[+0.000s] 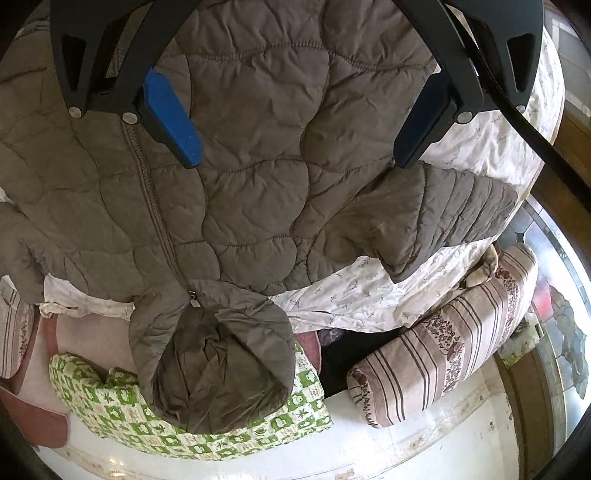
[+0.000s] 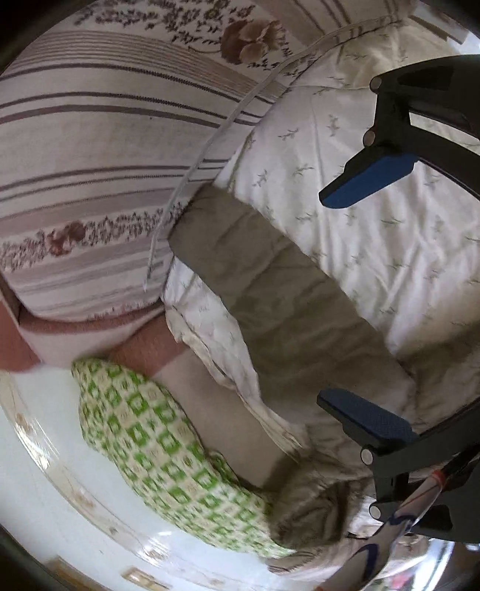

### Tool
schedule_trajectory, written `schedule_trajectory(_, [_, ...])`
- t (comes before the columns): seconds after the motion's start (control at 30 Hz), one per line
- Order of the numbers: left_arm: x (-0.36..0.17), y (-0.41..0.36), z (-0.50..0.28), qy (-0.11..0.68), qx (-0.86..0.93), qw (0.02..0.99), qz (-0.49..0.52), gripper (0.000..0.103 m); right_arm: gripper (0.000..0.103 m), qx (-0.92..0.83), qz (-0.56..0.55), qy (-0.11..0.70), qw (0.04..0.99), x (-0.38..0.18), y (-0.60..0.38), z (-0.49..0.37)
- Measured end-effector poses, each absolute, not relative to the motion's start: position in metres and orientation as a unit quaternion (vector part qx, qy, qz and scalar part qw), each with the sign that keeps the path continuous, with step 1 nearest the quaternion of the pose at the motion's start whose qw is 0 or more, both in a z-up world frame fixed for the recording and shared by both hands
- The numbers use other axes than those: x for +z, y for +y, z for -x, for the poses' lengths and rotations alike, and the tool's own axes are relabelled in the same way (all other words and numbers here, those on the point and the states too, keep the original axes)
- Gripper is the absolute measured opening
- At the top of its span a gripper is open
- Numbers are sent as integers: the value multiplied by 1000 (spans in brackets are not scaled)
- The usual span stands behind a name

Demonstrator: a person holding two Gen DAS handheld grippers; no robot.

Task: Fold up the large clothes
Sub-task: 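Move the right gripper along the jacket sleeve toward its cuff, then close the right gripper on the sleeve cuff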

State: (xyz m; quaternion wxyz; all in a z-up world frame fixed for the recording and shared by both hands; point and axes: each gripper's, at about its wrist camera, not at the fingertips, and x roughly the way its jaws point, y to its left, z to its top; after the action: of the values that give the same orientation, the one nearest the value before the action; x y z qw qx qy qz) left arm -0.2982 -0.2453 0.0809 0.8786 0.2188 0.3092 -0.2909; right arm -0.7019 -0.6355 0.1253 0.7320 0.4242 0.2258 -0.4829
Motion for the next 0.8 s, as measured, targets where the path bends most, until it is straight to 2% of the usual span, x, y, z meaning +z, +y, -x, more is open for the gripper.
schedule_trajectory(0.07, [79, -248, 299, 309, -294, 877, -221, 103, 93, -488, -434, 219, 725, 115, -650, 705])
schedule_trajectory(0.13, [77, -250, 299, 310, -298, 875, -222, 103, 84, -493, -443, 214, 717, 103, -666, 709])
schedule_trajectory(0.17, [76, -250, 299, 309, -298, 875, -224, 103, 73, -496, -446, 214, 714, 99, -672, 709])
schedule_trajectory(0.2, [75, -251, 299, 309, -299, 874, -225, 103, 69, -497, -451, 217, 709, 92, -682, 710])
schedule_trajectory(0.8, [63, -260, 294, 308, -308, 870, -231, 103, 69, -558, -460, 200, 661, 13, -773, 721])
